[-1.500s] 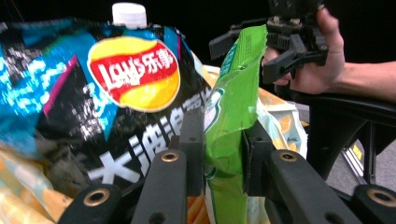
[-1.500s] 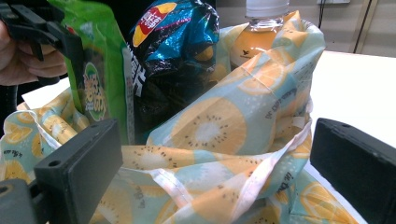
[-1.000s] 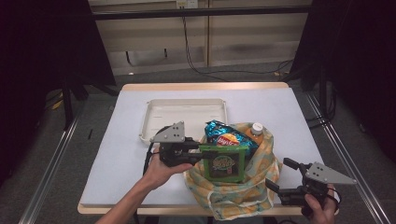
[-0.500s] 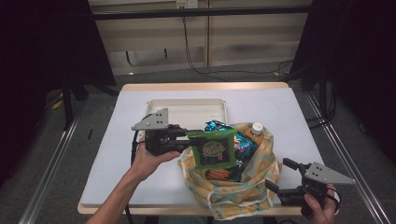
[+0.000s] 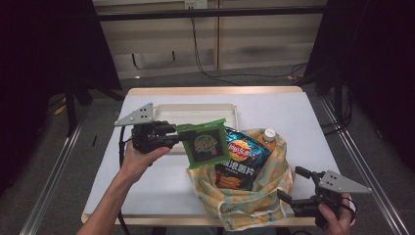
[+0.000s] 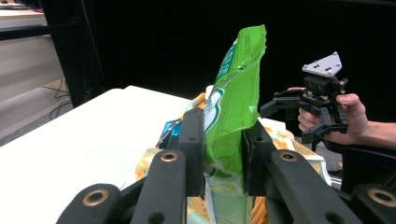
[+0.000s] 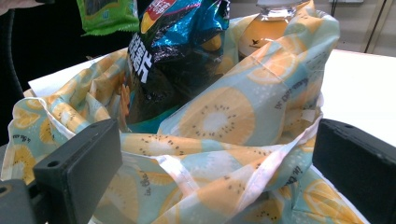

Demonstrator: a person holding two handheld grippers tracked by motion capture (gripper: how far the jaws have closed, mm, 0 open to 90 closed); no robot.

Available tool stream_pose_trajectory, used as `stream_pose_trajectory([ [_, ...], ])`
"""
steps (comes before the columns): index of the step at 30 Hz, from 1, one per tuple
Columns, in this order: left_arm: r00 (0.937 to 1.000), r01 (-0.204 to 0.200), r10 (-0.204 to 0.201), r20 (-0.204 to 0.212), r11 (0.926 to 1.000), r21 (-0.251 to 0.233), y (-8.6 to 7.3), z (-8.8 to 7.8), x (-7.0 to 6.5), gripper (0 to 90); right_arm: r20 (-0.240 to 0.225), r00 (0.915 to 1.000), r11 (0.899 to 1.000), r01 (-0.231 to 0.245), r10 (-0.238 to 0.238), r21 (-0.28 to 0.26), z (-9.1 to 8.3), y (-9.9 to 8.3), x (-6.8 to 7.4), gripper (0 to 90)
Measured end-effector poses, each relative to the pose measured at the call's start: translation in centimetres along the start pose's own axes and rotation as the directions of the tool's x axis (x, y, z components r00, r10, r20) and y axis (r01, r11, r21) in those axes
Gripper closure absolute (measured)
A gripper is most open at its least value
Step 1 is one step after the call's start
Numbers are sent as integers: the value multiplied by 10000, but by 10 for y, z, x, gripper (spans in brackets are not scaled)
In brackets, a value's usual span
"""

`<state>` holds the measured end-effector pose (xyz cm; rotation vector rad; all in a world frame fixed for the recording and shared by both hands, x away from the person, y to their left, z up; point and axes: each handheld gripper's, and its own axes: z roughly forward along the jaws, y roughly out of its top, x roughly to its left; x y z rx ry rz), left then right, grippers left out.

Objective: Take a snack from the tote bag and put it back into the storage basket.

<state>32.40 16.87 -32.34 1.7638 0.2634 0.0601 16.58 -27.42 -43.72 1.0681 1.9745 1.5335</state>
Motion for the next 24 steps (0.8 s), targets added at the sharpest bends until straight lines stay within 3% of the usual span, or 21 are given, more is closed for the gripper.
stream_pose_trajectory([
  [2,10000,46,-46,-36,9999,-156,1,-4,2,746,-35,10000,10000,-20,20,-40,0,0,0,9],
  [10,9977,143,-146,-656,9999,-53,4,-23,14,746,-90,10000,10000,-32,31,-44,0,-1,-1,9],
  [12,9973,208,-224,-697,9995,-238,5,-29,17,746,-87,10000,10000,-26,25,-54,0,-1,-1,9],
  [16,9965,73,-102,-825,9993,-357,7,-40,17,745,-109,9999,10000,-58,57,-23,0,-1,-1,9],
  [19,9927,41,-45,-1203,10000,-32,6,-44,21,746,-145,9999,10000,-49,49,-42,1,0,-1,9],
  [24,9894,245,-210,-1437,9995,223,-1,-47,33,746,-73,10000,10000,-2,1,-68,1,-1,-1,9],
])
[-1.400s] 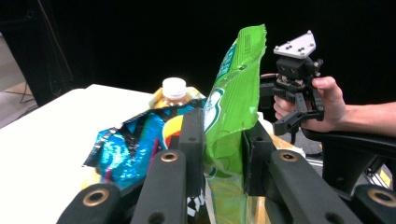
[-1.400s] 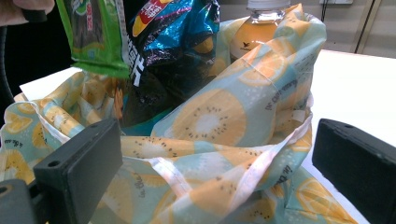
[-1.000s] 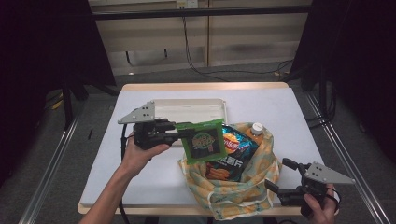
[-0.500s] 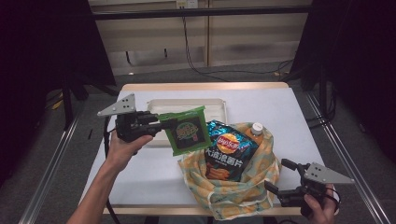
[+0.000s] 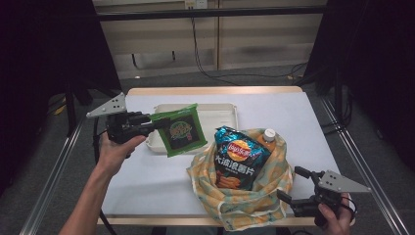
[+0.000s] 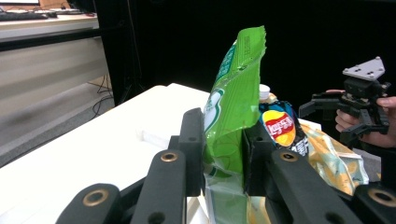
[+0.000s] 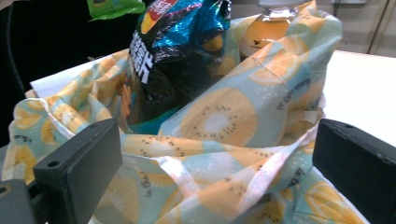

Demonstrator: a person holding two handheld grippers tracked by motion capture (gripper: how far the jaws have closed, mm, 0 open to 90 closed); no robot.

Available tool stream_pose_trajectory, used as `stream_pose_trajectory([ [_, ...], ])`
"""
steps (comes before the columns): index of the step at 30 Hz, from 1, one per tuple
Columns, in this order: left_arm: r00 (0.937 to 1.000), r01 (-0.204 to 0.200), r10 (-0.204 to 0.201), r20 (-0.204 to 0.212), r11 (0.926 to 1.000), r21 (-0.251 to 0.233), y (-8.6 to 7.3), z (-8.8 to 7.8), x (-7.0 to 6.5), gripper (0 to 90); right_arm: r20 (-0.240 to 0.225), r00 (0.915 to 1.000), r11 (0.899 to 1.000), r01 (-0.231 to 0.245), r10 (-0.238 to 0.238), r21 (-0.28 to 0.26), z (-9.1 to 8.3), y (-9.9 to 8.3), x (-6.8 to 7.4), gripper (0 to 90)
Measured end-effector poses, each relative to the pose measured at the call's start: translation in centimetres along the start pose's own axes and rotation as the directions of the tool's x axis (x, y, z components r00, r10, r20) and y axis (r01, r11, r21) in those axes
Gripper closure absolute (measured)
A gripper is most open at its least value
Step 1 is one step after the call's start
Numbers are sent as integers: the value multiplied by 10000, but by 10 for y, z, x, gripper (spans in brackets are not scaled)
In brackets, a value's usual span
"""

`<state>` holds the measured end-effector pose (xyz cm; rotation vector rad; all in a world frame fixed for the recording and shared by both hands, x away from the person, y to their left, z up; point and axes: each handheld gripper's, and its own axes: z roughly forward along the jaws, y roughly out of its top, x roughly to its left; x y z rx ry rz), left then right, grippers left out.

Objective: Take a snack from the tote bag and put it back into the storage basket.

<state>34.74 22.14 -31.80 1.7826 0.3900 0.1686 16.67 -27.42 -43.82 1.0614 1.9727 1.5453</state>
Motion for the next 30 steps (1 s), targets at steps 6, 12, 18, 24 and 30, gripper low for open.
stream_pose_trajectory([
  [6,9993,84,-81,-353,9999,79,-5,-5,13,746,25,10000,10000,13,-13,8,1,0,-2,9],
  [12,9976,138,-122,-676,9996,236,-11,-9,29,746,-6,10000,10000,49,-49,14,1,0,-1,9],
  [18,9946,277,-220,-1010,9981,547,-18,-7,48,745,19,10000,10000,-45,45,-33,1,0,-1,9],
  [24,9881,515,-412,-1484,9965,665,-24,-8,67,746,29,10000,10000,-70,70,16,1,0,-4,9],
  [30,9808,686,-473,-1894,9918,1075,-33,-3,88,746,17,9999,9999,-128,128,-27,2,0,-5,8],
])
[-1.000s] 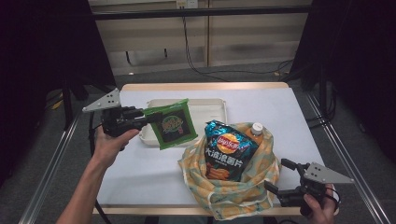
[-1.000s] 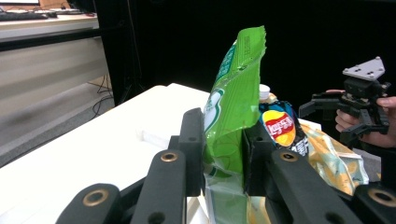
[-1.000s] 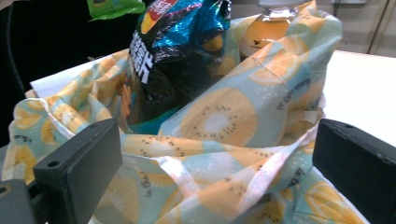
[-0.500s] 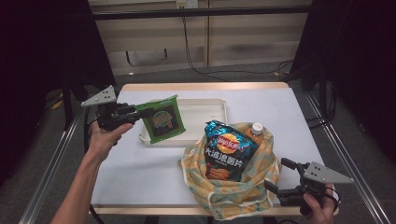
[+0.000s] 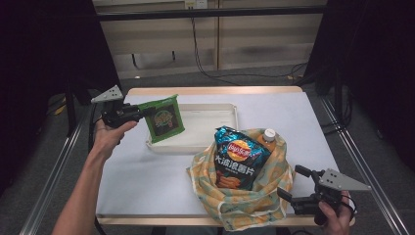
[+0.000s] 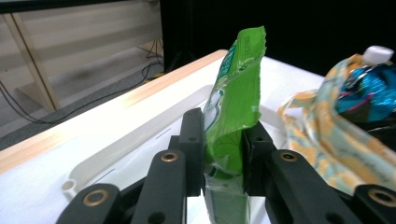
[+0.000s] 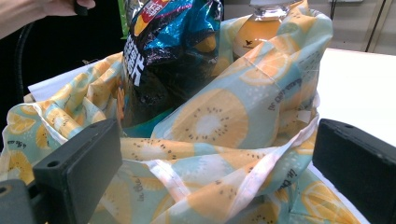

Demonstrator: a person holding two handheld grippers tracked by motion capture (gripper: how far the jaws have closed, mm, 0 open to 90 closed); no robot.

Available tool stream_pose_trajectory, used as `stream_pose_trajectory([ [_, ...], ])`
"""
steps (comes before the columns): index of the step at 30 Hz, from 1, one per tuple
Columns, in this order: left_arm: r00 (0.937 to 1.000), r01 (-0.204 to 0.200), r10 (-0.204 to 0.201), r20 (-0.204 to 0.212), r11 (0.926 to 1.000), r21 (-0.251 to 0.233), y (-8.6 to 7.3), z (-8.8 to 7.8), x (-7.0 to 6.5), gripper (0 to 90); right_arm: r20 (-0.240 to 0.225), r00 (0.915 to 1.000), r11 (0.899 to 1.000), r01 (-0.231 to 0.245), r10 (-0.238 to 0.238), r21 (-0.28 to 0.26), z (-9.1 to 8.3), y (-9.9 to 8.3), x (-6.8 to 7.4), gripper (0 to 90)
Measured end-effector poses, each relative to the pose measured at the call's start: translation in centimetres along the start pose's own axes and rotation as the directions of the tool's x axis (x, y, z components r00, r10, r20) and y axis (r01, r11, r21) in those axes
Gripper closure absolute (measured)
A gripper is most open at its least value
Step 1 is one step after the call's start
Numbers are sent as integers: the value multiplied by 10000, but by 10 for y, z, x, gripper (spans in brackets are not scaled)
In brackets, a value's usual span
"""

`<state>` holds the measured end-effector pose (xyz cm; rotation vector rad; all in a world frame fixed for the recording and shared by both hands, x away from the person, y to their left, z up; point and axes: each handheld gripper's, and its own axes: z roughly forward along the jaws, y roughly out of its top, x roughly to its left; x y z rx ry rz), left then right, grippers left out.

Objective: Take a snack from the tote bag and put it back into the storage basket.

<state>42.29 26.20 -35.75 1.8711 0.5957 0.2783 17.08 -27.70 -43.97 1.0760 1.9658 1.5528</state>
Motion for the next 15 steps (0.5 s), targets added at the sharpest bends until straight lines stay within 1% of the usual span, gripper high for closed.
stream_pose_trajectory([
  [3,9999,-126,125,106,9999,114,-1,5,5,746,24,10000,10000,-67,67,-40,-1,0,0,8],
  [4,9999,-147,146,36,9996,241,-1,8,6,746,41,10000,10000,-72,72,-52,-1,0,0,8],
  [6,9998,-203,201,75,9992,350,0,12,8,746,7,10000,10000,-52,52,-30,0,0,-1,8],
  [7,9998,-223,223,14,9991,368,1,14,10,746,6,10000,10000,-56,56,1,0,0,0,8],
  [8,9998,-175,173,63,9995,246,1,17,12,746,-2,10000,10000,-3,3,-5,0,0,0,8],
  [9,9998,-210,210,23,9996,188,2,18,13,746,-19,10000,10000,-49,49,25,1,0,1,7],
  [10,9999,-124,124,42,9999,99,1,21,15,746,-36,10000,10000,12,-12,54,1,0,1,7],
  [11,9999,-156,155,21,9995,287,1,23,17,746,-72,10000,10000,-4,4,48,1,0,1,7],
  [12,9999,-94,92,47,9994,347,0,26,19,746,-81,10000,10000,25,-24,62,1,0,2,7],
  [15,10000,-25,25,-7,9992,397,-2,31,25,746,-97,10000,10000,-15,16,53,1,0,2,7],
])
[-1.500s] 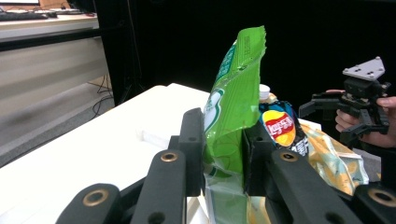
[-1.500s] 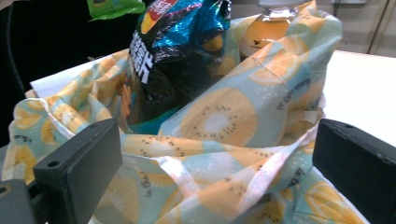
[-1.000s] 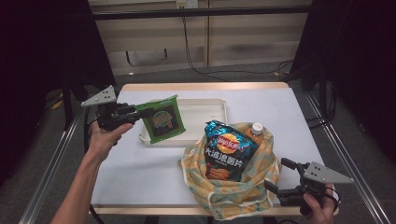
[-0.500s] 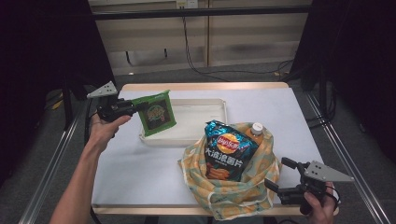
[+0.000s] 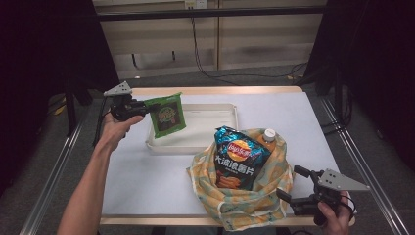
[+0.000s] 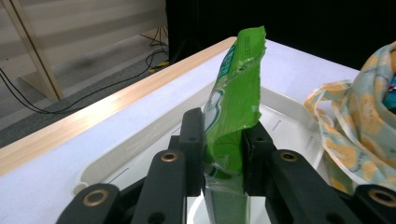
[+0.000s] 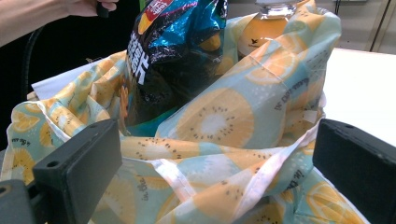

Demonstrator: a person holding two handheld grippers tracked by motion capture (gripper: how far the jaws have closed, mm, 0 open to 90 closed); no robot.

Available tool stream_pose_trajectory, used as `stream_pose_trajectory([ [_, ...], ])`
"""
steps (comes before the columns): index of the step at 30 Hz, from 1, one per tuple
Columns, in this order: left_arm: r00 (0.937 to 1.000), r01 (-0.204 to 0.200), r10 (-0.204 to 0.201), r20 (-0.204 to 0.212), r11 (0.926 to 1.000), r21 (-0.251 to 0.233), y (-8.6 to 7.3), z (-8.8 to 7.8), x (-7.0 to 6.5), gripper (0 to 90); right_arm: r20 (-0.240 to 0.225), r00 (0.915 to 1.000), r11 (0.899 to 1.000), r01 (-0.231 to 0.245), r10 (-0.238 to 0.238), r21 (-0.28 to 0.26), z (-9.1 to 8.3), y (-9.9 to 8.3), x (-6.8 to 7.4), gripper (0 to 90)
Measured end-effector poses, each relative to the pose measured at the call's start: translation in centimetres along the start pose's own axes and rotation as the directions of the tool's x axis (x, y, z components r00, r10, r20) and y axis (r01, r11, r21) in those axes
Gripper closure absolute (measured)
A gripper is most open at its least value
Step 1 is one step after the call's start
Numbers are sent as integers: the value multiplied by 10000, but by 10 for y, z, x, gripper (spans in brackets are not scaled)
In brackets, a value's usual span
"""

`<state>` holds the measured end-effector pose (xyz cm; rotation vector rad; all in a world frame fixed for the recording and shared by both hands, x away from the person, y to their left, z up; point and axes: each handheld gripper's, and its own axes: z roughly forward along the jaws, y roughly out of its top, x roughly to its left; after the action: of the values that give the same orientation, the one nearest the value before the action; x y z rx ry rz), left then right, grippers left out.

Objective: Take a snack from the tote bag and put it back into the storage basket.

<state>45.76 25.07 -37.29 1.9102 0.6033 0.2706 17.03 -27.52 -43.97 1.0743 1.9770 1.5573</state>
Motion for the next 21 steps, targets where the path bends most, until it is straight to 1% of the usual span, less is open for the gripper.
stream_pose_trajectory([
  [2,10000,-58,58,-41,10000,65,1,3,5,745,-8,10000,10000,-11,11,5,0,0,0,5],
  [3,10000,-15,16,-54,10000,70,1,4,7,745,-8,10000,10000,-19,19,8,0,0,0,5],
  [5,9999,-44,43,-99,10000,-87,1,8,13,745,-31,10000,10000,-32,32,10,0,0,0,5],
  [6,9999,5,-6,-143,9999,-103,1,9,15,745,-47,10000,10000,8,-8,7,1,0,0,5],
  [7,9999,111,-112,-86,9999,-35,-1,11,18,745,-42,10000,10000,11,-10,13,1,0,0,5],
  [8,9998,161,-160,-145,9998,73,-1,13,20,745,-70,10000,10000,19,-19,-2,1,0,0,5],
  [10,9996,153,-147,-246,9996,230,-2,17,25,745,-56,10000,10000,56,-56,14,1,0,0,5],
  [12,9994,238,-235,-238,9997,106,-3,21,29,744,-59,10000,10000,-18,18,12,1,0,0,5],
  [13,9995,279,-277,-177,9996,99,-3,23,31,744,-27,10000,10000,-1,1,15,1,-1,0,5],
  [14,9992,320,-318,-223,9995,85,-3,25,32,744,-53,10000,10000,-8,8,19,1,-1,-1,5],
  [16,9990,413,-414,-161,9991,-51,-5,30,35,744,-68,10000,10000,-9,10,33,0,-1,-1,5],
  [17,9992,388,-388,-116,9992,8,-6,33,36,744,-75,10000,10000,-16,16,18,0,-1,-1,5],
  [18,9992,358,-356,-164,9993,92,-7,36,37,744,-76,10000,10000,-43,43,31,0,-1,0,5],
  [19,9982,495,-493,-330,9988,52,-9,39,38,744,-89,10000,10000,-40,41,43,0,-1,0,5],
  [21,9981,580,-579,-229,9983,28,-11,41,41,743,-114,9999,10000,-12,13,33,-1,-1,0,5],
])
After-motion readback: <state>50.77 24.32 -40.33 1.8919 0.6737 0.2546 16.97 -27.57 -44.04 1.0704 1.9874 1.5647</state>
